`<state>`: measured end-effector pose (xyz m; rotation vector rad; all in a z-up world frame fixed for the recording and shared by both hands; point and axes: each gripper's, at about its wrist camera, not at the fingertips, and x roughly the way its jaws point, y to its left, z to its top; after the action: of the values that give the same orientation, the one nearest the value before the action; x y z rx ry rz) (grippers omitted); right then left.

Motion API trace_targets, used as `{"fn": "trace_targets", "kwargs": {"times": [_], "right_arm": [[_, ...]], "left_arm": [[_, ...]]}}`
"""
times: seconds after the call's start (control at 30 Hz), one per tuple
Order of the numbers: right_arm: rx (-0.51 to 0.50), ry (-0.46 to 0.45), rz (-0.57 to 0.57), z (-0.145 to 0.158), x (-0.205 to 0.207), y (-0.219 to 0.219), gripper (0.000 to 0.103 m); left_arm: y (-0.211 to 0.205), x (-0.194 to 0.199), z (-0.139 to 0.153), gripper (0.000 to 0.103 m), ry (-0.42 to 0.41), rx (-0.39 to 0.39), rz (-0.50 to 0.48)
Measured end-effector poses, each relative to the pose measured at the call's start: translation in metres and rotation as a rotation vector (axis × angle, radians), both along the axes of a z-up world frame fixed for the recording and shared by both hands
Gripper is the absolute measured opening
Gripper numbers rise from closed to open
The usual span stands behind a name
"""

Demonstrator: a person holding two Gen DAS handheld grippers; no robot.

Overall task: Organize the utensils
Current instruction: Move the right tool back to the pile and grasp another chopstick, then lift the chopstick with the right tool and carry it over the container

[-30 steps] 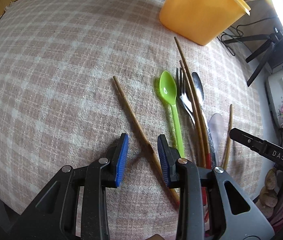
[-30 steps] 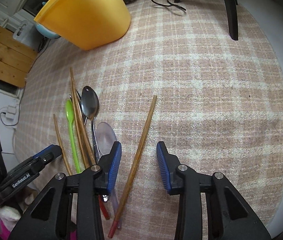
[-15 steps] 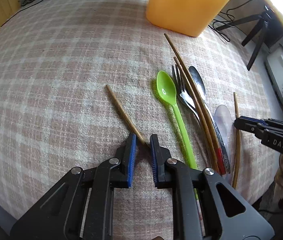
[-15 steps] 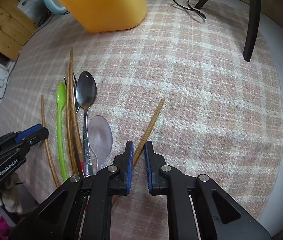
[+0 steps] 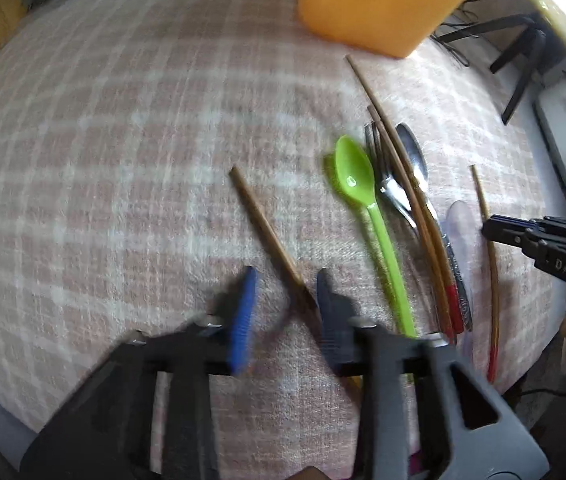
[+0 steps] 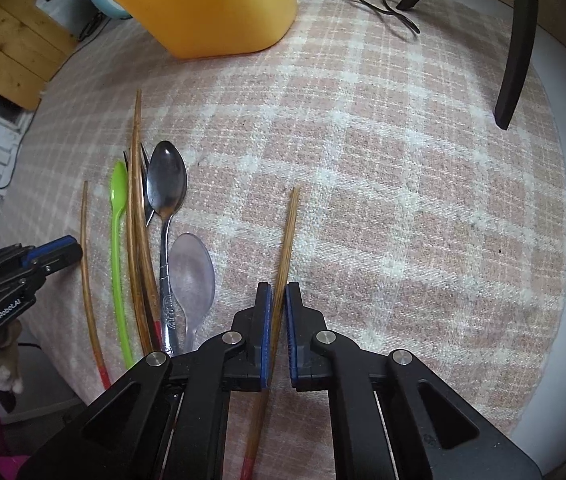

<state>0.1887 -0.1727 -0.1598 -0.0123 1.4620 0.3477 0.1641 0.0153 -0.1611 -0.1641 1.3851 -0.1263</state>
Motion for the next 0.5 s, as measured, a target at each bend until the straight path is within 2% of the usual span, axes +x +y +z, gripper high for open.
{"fn": "trace_targets", "kwargs": {"times": [0.1,0.17,0.2,0.23,0.4,0.5], "right_arm": [[-0.026,0.011,0.022,0.001,0.008,0.003,0.006],[-0.038,0.008,0.042,0.002,0.008,0.008,0.006],[-0.043,0.005,0.051,-0.003,0.006,0.017,0.006],[-0.046,0.002,0.063,-0.003,0.006,0.018,0.006],[-0.011,0.001,0.063,-0.003,0.002,0.015,0.006],[0.034,-0.021,0.031,-0.001,-0.002,0.004,0.005]], "left_arm": [[-0.004,0.003,-0.002,0.034,0.002,0.016,-0.003],[-0.007,0.003,-0.001,0.023,-0.029,0.043,-0.006],[-0.009,0.004,-0.001,0.012,-0.047,0.079,-0.015],[-0.012,0.005,-0.002,0.012,-0.054,0.077,-0.021],[-0.002,0.007,-0.003,0.007,-0.05,-0.015,0.04],[0.006,0.004,0.006,0.005,-0.083,-0.049,0.063]]}}
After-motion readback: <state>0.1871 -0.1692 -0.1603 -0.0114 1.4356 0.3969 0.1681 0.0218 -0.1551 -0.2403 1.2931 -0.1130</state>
